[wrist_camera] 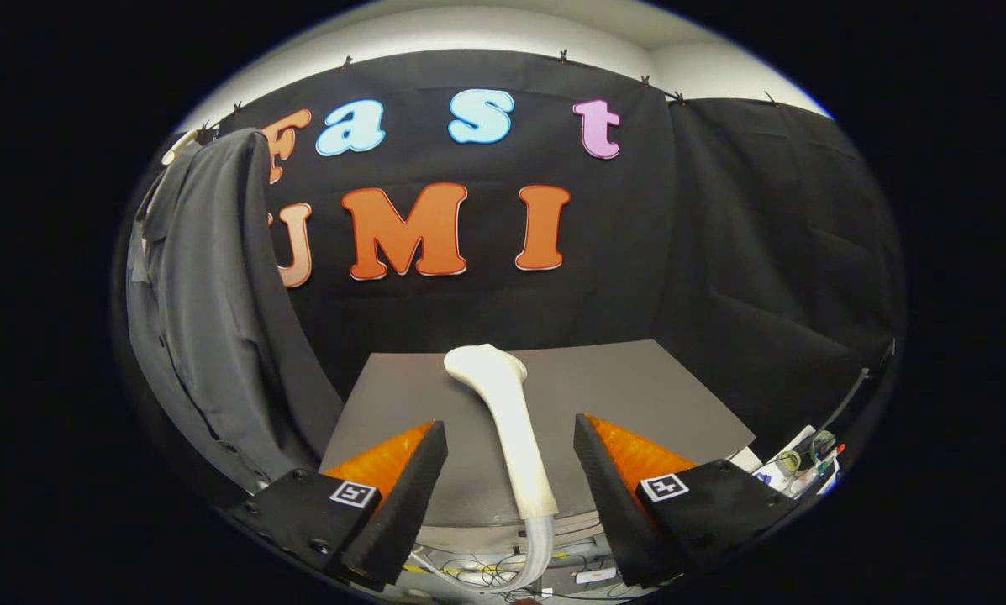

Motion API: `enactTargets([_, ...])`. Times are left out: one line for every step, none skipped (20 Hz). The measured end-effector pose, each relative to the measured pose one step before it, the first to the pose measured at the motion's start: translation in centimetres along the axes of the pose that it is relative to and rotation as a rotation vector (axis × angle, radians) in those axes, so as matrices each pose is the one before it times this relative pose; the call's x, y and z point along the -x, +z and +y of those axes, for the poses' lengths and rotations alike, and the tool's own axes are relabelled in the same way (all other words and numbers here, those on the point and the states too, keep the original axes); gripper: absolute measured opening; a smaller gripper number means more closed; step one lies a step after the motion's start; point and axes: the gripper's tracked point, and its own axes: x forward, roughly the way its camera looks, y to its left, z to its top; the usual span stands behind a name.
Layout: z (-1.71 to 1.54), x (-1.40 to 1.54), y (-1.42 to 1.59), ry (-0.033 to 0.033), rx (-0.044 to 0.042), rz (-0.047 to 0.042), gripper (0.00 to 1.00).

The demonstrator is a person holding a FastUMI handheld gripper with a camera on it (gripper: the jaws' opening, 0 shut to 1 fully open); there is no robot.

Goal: Iron the clothes twice with a garment steamer, once on the left side and once on the right side.

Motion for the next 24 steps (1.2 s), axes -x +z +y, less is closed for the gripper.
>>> enactTargets([-0.229, -0.926, 0.026, 0.00582, 0.01070, 0.02122, 0.98])
enactTargets([-0.034, -1.157, 0.114, 0.00723, 0.01082, 0.02111, 0.98])
enactTargets([0.008, -1.144, 0.016, 0.01069, 0.01046, 0.02325, 0.98])
enactTargets([0.145, -1.364, -0.131, 0.01387, 0.00756, 0.02457, 0.98])
enactTargets([-0.037, -1.225, -0.192, 0.00879, 0.00137, 0.02319, 0.98])
enactTargets([-0.371, -0.884, -0.086, 0.00331, 0.00094, 0.02383, 0.98])
enactTargets([-0.182, -0.967, -0.099, 0.00320, -0.00032, 0.01971, 0.97])
enactTargets([-0.285, -0.991, -0.003, -0.00273, -0.00101, 0.02077, 0.95])
enactTargets([-0.055, -0.803, -0.054, 0.00361, 0.00129, 0.01616, 0.94])
enactTargets([-0.060, -0.726, -0.025, 0.00501, 0.00239, 0.01059, 0.93])
enactTargets([0.001, -0.549, -0.067, 0.00422, 0.00204, 0.01087, 0.92])
enactTargets([-0.084, -0.435, -0.270, 0.00299, 0.00046, 0.01504, 0.91])
enactTargets([-0.060, -0.449, -0.290, 0.00651, 0.00183, 0.01339, 0.89])
enactTargets([0.079, -0.251, -0.324, 0.00837, 0.00069, 0.00906, 0.87])
enactTargets([0.031, -0.205, -0.194, 0.00622, -0.00034, 0.00620, 0.83])
enactTargets([0.314, -0.219, -0.194, 0.01505, -0.00054, 0.00963, 0.81])
enactTargets([-0.010, -0.335, -0.180, 0.00426, -0.00197, 0.00795, 0.77])
enactTargets([0.192, -0.381, -0.030, 0.01125, -0.00201, 0.00727, 0.75])
enactTargets([0.092, -0.224, 0.053, 0.00355, -0.00550, 0.00591, 0.72])
enactTargets([-0.007, -0.100, -0.035, 0.00481, -0.00264, 0.00389, 0.71])
enactTargets([0.052, -0.172, -0.022, 0.00388, 0.00016, 0.00319, 0.69])
enactTargets([0.314, -0.180, -0.042, 0.01630, 0.00011, 0.00260, 0.67])
enactTargets([0.106, -0.128, -0.108, -0.00069, -0.00009, 0.00567, 0.65])
enactTargets([0.261, -0.087, -0.101, 0.01464, 0.00140, 0.00691, 0.63])
